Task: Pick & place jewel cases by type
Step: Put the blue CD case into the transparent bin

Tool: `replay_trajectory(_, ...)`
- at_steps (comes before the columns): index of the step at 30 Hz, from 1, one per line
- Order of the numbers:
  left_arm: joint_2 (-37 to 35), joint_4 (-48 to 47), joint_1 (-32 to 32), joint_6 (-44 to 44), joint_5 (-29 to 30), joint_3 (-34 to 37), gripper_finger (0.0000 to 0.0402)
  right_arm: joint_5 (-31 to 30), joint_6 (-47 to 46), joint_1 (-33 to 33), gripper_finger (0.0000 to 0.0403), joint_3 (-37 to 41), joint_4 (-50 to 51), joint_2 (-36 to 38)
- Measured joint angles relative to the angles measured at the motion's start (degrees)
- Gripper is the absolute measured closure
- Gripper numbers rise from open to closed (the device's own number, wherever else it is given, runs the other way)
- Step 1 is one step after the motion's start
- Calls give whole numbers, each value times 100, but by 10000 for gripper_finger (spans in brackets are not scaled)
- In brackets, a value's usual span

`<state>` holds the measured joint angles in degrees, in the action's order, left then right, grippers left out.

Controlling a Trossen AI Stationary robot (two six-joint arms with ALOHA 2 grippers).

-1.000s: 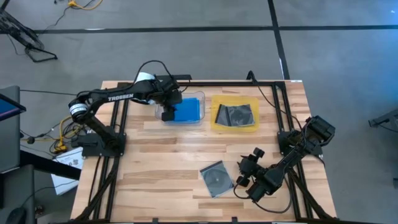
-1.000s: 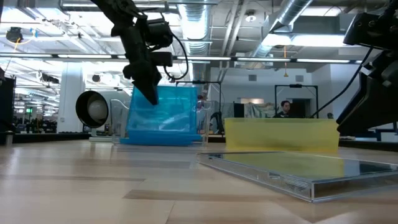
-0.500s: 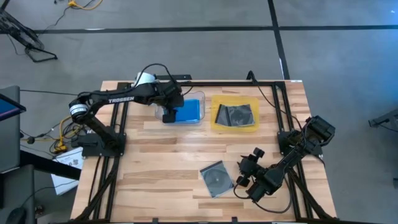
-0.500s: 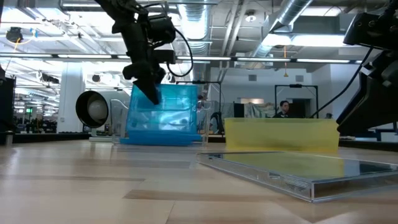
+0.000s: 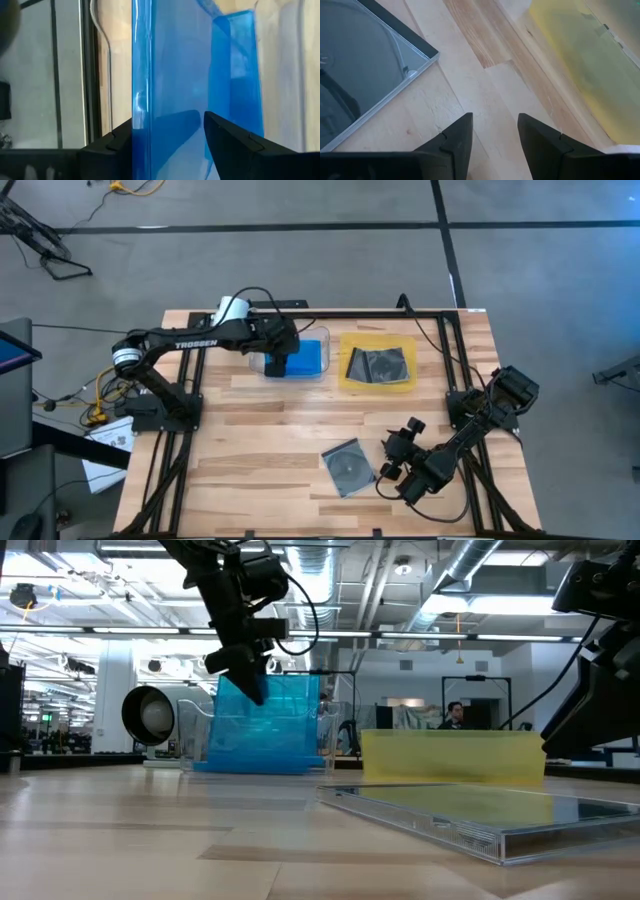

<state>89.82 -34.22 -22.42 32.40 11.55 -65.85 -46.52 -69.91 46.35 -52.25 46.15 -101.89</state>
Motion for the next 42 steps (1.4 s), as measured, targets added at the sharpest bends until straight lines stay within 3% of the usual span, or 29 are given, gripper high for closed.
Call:
replay_trajectory(14,-56,77,1,-107,282,-8,206,0,0,2,253,0,-17,0)
replay_trajectory(27,-57,74,-1,-96,553,-4,161,0,-5,0,253,0,-22,0)
replay_trajectory(42,-57,9,-1,-110,695,44,158,7,-5,2,253,0,-42,0)
